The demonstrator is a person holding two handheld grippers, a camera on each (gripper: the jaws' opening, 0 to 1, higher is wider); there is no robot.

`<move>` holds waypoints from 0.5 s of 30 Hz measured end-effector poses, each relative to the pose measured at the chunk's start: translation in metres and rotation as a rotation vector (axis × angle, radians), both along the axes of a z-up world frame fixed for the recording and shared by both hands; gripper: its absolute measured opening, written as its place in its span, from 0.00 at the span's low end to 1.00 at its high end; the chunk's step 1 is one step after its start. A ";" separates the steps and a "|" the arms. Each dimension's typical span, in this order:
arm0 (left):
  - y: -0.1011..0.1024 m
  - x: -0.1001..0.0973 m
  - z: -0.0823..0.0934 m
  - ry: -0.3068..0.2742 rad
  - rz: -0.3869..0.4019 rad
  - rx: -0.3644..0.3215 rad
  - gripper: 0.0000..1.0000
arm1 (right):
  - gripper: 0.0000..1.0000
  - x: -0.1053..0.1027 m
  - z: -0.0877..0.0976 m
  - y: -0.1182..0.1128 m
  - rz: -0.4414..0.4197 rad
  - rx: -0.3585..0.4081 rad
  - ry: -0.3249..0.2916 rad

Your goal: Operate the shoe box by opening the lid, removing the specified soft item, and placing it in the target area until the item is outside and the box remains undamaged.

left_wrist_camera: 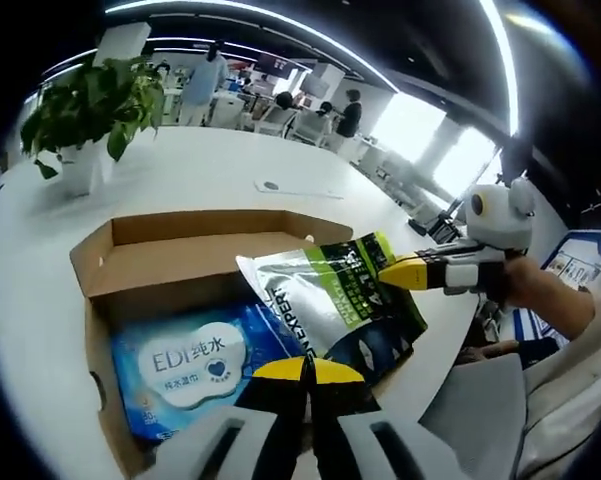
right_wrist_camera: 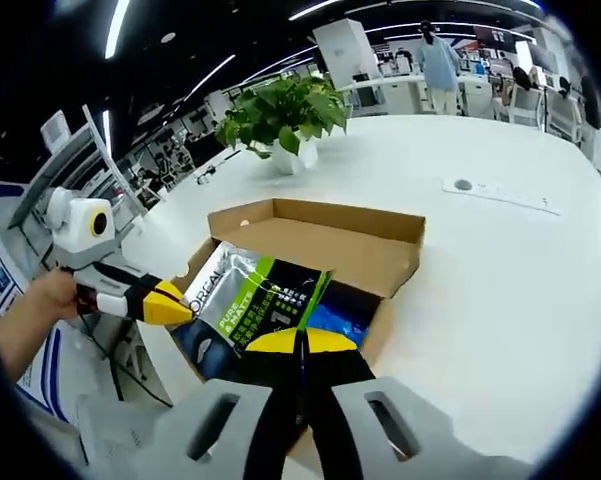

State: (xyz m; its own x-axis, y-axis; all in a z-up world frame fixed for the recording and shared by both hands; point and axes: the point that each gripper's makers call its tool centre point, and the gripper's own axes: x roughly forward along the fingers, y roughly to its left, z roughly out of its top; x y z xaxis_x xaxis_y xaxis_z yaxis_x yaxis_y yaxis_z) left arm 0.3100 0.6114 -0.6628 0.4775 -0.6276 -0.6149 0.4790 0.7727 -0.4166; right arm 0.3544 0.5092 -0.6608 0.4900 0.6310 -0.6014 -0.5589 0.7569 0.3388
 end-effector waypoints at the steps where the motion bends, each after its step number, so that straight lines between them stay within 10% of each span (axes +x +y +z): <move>1: -0.003 0.000 0.000 0.001 -0.004 0.001 0.00 | 0.00 0.000 0.000 -0.003 0.000 -0.006 -0.001; 15: -0.052 0.008 0.000 0.005 -0.075 0.002 0.00 | 0.00 0.002 0.000 -0.057 -0.051 -0.037 0.011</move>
